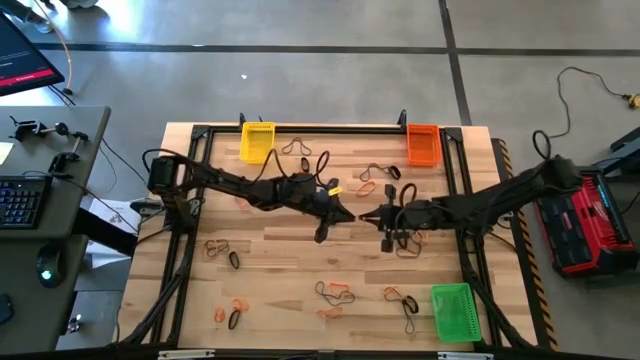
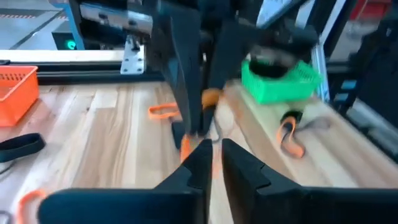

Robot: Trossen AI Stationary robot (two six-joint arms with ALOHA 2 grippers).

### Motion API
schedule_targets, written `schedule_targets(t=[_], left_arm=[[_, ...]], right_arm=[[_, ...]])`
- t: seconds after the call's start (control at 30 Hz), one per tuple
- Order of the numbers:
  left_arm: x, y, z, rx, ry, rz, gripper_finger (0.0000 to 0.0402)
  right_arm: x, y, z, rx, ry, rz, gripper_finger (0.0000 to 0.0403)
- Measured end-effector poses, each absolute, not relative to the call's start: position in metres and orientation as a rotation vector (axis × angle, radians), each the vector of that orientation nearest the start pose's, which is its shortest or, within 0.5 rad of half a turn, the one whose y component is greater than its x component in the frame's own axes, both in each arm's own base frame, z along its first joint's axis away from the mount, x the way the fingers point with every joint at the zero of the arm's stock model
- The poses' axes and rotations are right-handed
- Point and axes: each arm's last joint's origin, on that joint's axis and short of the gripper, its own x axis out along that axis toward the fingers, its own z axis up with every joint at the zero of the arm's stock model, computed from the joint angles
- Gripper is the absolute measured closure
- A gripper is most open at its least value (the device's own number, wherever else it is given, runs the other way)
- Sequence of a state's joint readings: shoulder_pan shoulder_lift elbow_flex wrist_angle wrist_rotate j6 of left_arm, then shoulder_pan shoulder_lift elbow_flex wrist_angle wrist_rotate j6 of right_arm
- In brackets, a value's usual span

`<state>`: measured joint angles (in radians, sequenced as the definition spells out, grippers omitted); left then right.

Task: Sort rubber bands into baskets
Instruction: Put the orange rubber band into the green bin

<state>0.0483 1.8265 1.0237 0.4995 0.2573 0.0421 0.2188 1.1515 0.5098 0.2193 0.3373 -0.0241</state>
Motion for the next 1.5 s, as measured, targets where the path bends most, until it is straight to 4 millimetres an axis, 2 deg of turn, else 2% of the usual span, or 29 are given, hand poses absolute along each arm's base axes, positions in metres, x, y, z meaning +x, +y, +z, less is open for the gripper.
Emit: schedule_targets(t=[0.2, 0.33, 0.6, 0.83, 1.0, 1.2, 1.37, 1.5], left_arm=[[0.387, 0.011, 0.201, 0.031, 0.324, -0.221, 0.0310], [0.386, 0.011, 0.201, 0.057, 0.326, -0.225, 0.0286], [0.377, 0.011, 0.191, 0.065, 0.263, -0.220, 0.0280], [0.372, 0.011, 0.184, 0.046, 0.267, -0.217, 0.0280], [0.372, 0.011, 0.184, 0.046, 0.266, -0.216, 0.0280], [0.371, 0.011, 0.188, 0.057, 0.252, -0.216, 0.0280], [0.371, 0.011, 0.188, 0.058, 0.252, -0.216, 0.0280], [0.371, 0.011, 0.188, 0.058, 0.252, -0.216, 0.0280]], right_arm=[[0.212, 0.040, 0.216, -0.031, 0.441, -0.111, 0.0402], [0.207, 0.045, 0.232, 0.026, 0.567, -0.117, 0.0402], [0.204, 0.066, 0.278, 0.125, 0.900, -0.126, 0.0402], [0.201, 0.099, 0.293, 0.216, 1.178, -0.093, 0.0403], [0.192, 0.129, 0.291, 0.339, 1.353, -0.084, 0.0403], [0.178, 0.164, 0.276, 0.429, 1.508, -0.136, 0.0403], [0.168, 0.190, 0.259, 0.458, 1.642, -0.185, 0.0403], [0.162, 0.203, 0.248, 0.435, 1.718, -0.229, 0.0403]])
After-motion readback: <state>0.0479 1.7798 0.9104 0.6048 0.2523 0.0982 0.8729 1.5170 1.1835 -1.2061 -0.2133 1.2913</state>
